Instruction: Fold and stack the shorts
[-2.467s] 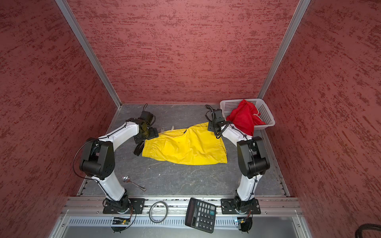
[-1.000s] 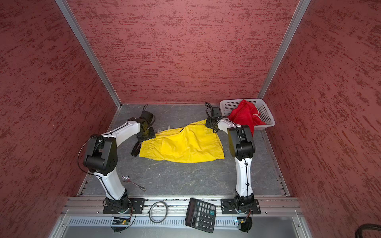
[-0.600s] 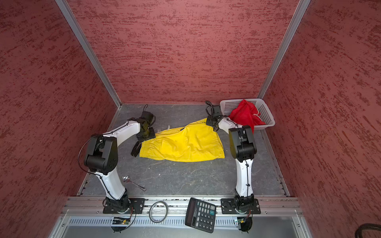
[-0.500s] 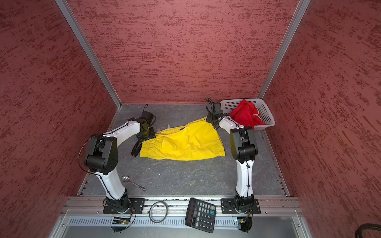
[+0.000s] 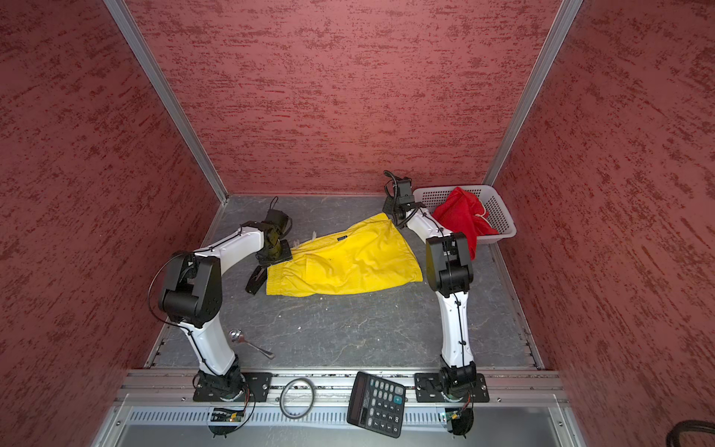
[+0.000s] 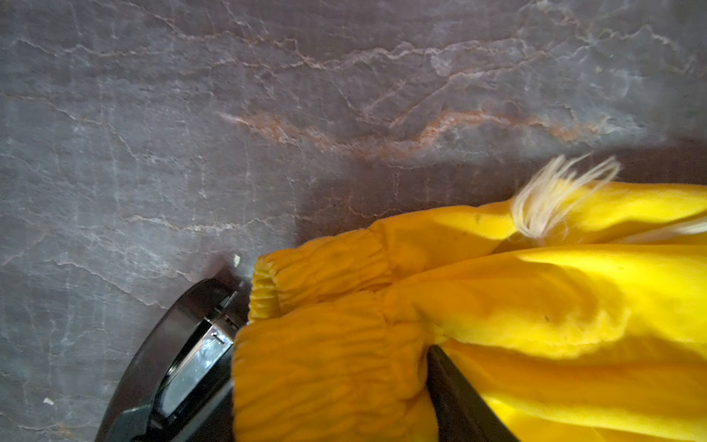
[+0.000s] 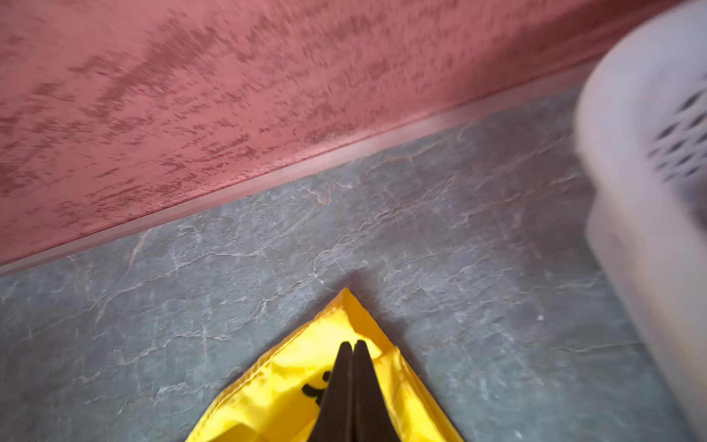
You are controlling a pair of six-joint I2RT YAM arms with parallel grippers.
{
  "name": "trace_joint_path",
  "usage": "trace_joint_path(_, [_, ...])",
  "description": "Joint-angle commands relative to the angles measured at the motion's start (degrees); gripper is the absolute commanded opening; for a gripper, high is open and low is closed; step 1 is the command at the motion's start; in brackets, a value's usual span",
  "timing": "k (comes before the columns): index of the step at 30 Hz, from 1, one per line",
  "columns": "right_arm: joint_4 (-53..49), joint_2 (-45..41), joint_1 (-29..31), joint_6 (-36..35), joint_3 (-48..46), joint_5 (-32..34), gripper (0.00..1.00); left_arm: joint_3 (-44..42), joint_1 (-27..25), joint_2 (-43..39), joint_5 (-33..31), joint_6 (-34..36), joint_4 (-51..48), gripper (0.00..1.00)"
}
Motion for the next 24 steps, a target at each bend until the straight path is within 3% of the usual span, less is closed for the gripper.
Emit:
trace_joint_path(1, [-3.02,2.35,-0.17,0.48,3.0,-0.16,0.03,0.2,0.08,1.94,0.37,0.75,-0.33,0.62])
trace_joint_path(2, [-3.13,2.37,-0.15,0.54,3.06,-0.41,0.06,0.19,0.08,1.92,0.27,0.75,-0.38,0.62])
trace_joint_path(6, [-3.13,1.02,-0.12,0.81,0.26,-2.36,0.37,0.27,0.08,2.1,0.28,0.76,-0.42,0.62])
trace_joint_path(10, [-3.6,0.04,-0.16,1.58,-3.65,-4.62,0.47,0.81,0.07,2.31,0.33,0.85,-0.77,0.62])
trace_joint_path(13, [-2.82,-0.37,-0.16,2.69,-6.77,-6.31,0.46,1.16,0.0,2.31,0.13,0.79,-0.95,0.62])
trace_joint_path(15, [-2.15,-0.68,-0.12,3.25,-8.63,-7.03,0.4,1.09,-0.01,2.22,0.02,0.85,-1.05,0.62])
trace_joint_path(17, [-1.31,-1.24,-0.17,3.61,-10.38,-7.23,0.2,1.15,-0.01,2.22,-0.11,0.85,-1.13,0.62])
trace_joint_path(18, [-0.65,-1.92,-0.15,3.86,-11.41,-7.05,0.12,1.15,-0.01,2.31,-0.07,0.93,-1.13,0.55])
trace_joint_path(20, [0.32,-3.72,-0.16,3.97,-13.06,-6.54,0.06,1.11,-0.03,2.23,-0.06,0.86,-1.26,0.36])
trace_joint_path(21, [0.95,-4.8,-0.16,4.05,-13.96,-6.15,0.05,1.15,-0.1,2.12,-0.17,0.74,-1.32,0.26])
trace_joint_path(24, [1.71,-8.07,-0.26,3.85,-15.56,-4.72,0.05,1.36,-0.19,1.66,-0.58,0.15,-1.96,0.1])
